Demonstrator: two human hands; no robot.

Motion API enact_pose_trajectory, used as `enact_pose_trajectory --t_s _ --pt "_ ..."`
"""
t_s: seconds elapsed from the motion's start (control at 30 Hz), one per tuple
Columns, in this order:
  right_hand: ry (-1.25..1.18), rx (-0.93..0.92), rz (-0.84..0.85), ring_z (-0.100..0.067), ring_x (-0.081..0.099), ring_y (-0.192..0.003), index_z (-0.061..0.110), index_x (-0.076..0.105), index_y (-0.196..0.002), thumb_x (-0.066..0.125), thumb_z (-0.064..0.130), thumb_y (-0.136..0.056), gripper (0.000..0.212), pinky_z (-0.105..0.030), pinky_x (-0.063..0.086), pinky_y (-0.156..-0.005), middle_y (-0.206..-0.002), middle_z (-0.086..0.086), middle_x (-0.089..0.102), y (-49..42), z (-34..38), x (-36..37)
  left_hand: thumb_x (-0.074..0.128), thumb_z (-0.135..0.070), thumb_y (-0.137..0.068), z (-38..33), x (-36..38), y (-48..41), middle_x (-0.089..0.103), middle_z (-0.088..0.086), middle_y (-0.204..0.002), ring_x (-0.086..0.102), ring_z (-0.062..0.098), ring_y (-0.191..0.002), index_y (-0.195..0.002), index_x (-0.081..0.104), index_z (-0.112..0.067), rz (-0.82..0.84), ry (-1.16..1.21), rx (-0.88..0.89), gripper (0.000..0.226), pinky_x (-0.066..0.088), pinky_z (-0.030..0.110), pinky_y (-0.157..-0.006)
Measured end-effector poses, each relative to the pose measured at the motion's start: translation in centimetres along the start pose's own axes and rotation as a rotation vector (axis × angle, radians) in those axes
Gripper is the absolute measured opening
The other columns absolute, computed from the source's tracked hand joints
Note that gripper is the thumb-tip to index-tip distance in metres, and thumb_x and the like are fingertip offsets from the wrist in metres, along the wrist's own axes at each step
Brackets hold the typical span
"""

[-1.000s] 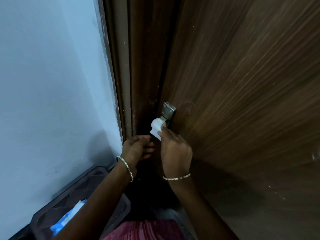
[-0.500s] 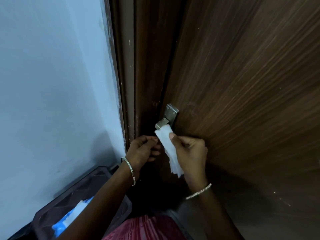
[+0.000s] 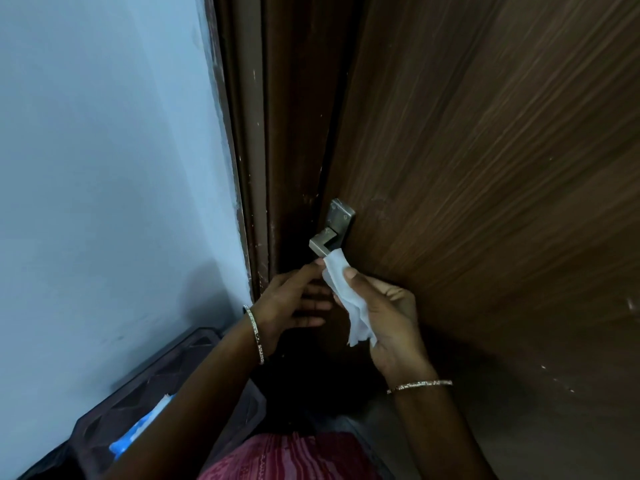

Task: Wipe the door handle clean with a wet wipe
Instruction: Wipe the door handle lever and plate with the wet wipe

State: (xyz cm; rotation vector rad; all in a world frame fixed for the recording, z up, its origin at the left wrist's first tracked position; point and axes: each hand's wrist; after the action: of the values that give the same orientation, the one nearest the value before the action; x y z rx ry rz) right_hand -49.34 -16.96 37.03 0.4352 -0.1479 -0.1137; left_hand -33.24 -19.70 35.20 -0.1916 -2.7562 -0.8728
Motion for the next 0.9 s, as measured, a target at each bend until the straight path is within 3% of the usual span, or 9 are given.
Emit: enact_pose_trajectory --t_s 0.07,0.2,0.33,0.4,0.53,0.63,0.73,0.83,0.9 --pt "0.059 -0.147 -0.115 -0.016 0.078 -0.087 0.027 0.083 -0.08 0.073 0.023 -0.09 0.014 -0.021 0.059 -0.072 -0.086 0.0 0.081 -0.4 -0.1 0.2 0.068 -0.056 -0.083 0.1 0.4 0.2 0.078 0.006 -0.1 0.075 0.021 -0.088 -0.1 0.077 -0.025 0.066 0.011 -0.006 0.037 0.061 0.039 -0.08" --pt "0.196 -0.252 -0.191 -0.012 0.077 -0.091 0.018 0.082 -0.089 0.07 0.026 -0.093 0.015 -0.027 0.06 -0.082 -0.088 0.0 0.081 -0.4 -0.5 0.8 0.07 -0.023 -0.089 0.6 1.4 0.4 0.078 0.005 -0.094 0.074 0.015 -0.079 -0.089 0.077 -0.021 0.003 0.072 0.062 0.007 0.061 0.032 -0.074" --pt "0.267 -0.259 -0.175 0.002 0.073 -0.075 0.017 0.079 -0.071 0.067 0.033 -0.094 0.031 -0.008 0.051 -0.064 -0.074 0.005 0.079 -0.1 0.2 -0.1 0.068 -0.008 -0.089 1.0 1.1 0.5 0.077 0.004 -0.091 0.072 0.014 -0.082 -0.087 0.075 -0.016 -0.04 0.212 -0.033 0.011 0.06 0.026 -0.066" --pt "0.322 -0.263 -0.173 0.0 0.071 -0.074 0.014 0.078 -0.077 0.065 0.043 -0.094 0.036 -0.015 0.052 -0.067 -0.075 -0.001 0.078 -0.1 0.4 -0.5 0.063 -0.008 -0.092 0.8 0.7 0.5 0.076 0.003 -0.089 0.071 0.013 -0.08 -0.091 0.072 -0.014 -0.001 0.326 -0.106 0.011 0.06 0.027 -0.065" --pt "0.369 -0.339 -0.17 0.01 0.069 -0.096 0.035 0.077 -0.102 0.065 0.046 -0.094 0.018 -0.021 0.054 -0.087 -0.097 0.023 0.077 0.4 0.6 -0.6 0.054 -0.013 -0.098 -0.5 -0.6 0.6 0.072 0.003 -0.085 0.067 0.015 -0.074 -0.093 0.067 -0.015 -0.003 0.446 -0.086 0.014 0.058 0.028 -0.064" --pt "0.412 -0.431 -0.165 0.014 0.068 -0.092 0.038 0.075 -0.1 0.066 0.039 -0.095 0.011 -0.008 0.052 -0.079 -0.094 0.026 0.076 0.5 1.0 0.0 0.052 -0.011 -0.098 -1.6 -1.3 0.7 0.067 0.005 -0.081 0.062 0.015 -0.069 -0.099 0.066 -0.012 -0.085 0.499 0.06 0.014 0.054 0.026 -0.065" --pt "0.54 -0.489 -0.16 0.011 0.069 -0.096 0.029 0.076 -0.11 0.068 0.032 -0.094 0.018 -0.012 0.055 -0.084 -0.097 0.022 0.076 0.1 0.9 0.7 0.055 -0.007 -0.097 -1.9 -1.0 0.5 0.063 -0.005 -0.059 0.057 0.007 -0.051 -0.091 0.065 -0.013 -0.25 0.428 0.346 0.013 0.048 0.018 -0.047" --pt "0.606 -0.525 -0.2 0.005 0.07 -0.098 0.026 0.076 -0.111 0.07 0.02 -0.092 0.021 -0.017 0.056 -0.089 -0.101 0.02 0.076 -0.3 0.6 1.0 0.06 -0.009 -0.096 -0.9 -0.1 -0.5 0.066 -0.002 -0.066 0.062 0.013 -0.061 -0.094 0.066 -0.016 -0.453 -0.002 0.669 0.009 0.05 0.026 -0.058" --pt "0.581 -0.523 -0.208 0.009 0.069 -0.096 0.027 0.076 -0.109 0.073 0.017 -0.09 0.022 -0.011 0.055 -0.087 -0.098 0.023 0.075 -0.5 0.5 0.9 0.062 -0.015 -0.095 0.0 0.5 -1.2 0.07 -0.004 -0.08 0.067 0.007 -0.074 -0.098 0.065 -0.02 -0.524 -0.322 0.837 0.006 0.052 0.024 -0.067"
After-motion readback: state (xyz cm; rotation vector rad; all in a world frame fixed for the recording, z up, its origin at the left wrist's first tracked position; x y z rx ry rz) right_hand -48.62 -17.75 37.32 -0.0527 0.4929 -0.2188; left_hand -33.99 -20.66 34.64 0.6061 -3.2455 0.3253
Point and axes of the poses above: each hand's wrist, its own y-axis away from the middle knuckle, its own x-axis out of the palm, z = x × y
